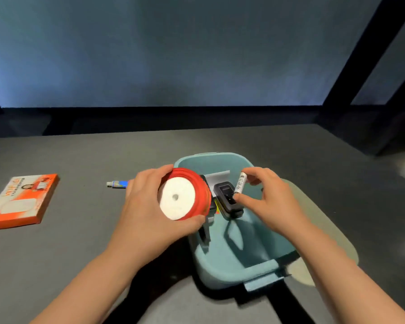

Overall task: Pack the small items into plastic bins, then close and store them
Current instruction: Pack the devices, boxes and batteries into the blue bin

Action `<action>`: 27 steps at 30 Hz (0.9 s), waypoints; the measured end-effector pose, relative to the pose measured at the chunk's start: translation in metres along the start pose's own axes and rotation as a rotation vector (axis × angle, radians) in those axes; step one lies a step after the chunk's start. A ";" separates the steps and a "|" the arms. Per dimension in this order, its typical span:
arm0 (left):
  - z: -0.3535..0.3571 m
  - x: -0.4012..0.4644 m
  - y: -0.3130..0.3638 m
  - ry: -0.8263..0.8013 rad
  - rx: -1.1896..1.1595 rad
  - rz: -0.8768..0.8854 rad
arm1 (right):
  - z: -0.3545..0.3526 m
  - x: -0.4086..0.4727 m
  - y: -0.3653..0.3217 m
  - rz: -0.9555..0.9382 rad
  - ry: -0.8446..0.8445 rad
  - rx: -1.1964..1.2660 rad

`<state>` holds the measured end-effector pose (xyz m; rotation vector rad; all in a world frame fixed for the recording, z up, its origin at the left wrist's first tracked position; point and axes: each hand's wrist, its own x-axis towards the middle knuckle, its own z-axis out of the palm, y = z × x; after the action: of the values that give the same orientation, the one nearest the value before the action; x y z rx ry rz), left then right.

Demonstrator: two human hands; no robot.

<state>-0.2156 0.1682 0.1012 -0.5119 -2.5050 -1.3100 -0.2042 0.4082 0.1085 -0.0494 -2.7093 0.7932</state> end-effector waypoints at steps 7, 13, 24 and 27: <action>0.096 0.031 0.027 -0.450 0.221 0.131 | -0.029 0.007 0.059 0.017 0.031 0.002; 0.135 0.046 0.021 -0.756 0.597 0.229 | -0.028 0.030 0.077 -0.008 -0.004 0.044; 0.137 0.038 0.008 -0.672 0.766 0.289 | 0.020 0.078 0.080 -0.370 -0.406 -0.401; 0.116 0.036 0.004 -0.367 0.640 0.139 | 0.034 0.094 0.075 -0.445 -0.489 -0.509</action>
<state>-0.2542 0.2729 0.0541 -0.7955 -2.9049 -0.3333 -0.3082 0.4655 0.0691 0.6879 -3.1152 -0.0335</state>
